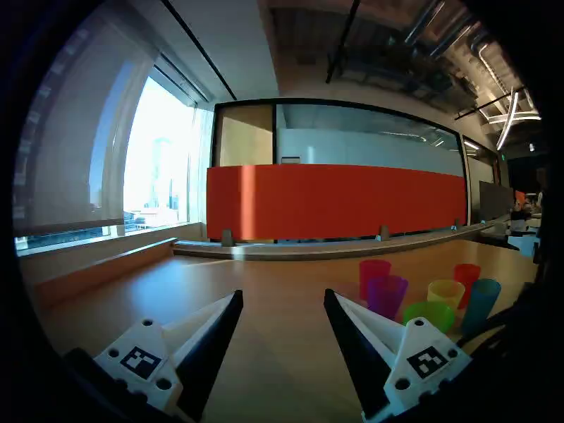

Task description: Pour water

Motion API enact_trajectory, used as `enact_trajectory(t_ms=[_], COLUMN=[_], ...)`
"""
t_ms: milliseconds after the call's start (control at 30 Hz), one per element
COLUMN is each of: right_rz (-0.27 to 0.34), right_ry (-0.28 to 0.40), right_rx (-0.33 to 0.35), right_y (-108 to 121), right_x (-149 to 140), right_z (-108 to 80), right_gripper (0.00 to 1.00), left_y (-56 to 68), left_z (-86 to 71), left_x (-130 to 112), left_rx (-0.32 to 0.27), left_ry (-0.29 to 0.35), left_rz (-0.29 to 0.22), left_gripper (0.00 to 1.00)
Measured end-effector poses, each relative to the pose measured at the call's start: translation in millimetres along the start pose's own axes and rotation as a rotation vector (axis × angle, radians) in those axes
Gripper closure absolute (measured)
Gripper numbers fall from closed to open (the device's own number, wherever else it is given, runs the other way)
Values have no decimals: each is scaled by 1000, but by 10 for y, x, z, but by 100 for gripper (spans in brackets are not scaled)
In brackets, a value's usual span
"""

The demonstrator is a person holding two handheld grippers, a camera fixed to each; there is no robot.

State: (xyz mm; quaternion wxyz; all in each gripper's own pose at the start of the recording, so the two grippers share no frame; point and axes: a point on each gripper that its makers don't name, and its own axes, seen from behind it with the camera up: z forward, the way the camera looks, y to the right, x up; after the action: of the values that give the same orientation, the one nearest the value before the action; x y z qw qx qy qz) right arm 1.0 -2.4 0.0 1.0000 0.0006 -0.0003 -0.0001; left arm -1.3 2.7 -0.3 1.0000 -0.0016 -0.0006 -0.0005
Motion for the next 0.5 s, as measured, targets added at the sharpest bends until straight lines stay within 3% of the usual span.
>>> enact_trajectory(t_ms=[500], right_rz=[0], right_ry=[0], right_rx=[0], right_y=[6], right_x=[6], right_z=[2], right_gripper=[0], left_y=[2], left_z=[-3], left_x=[12], left_rx=[0], left_ry=[0], left_rz=[-1], left_gripper=[16])
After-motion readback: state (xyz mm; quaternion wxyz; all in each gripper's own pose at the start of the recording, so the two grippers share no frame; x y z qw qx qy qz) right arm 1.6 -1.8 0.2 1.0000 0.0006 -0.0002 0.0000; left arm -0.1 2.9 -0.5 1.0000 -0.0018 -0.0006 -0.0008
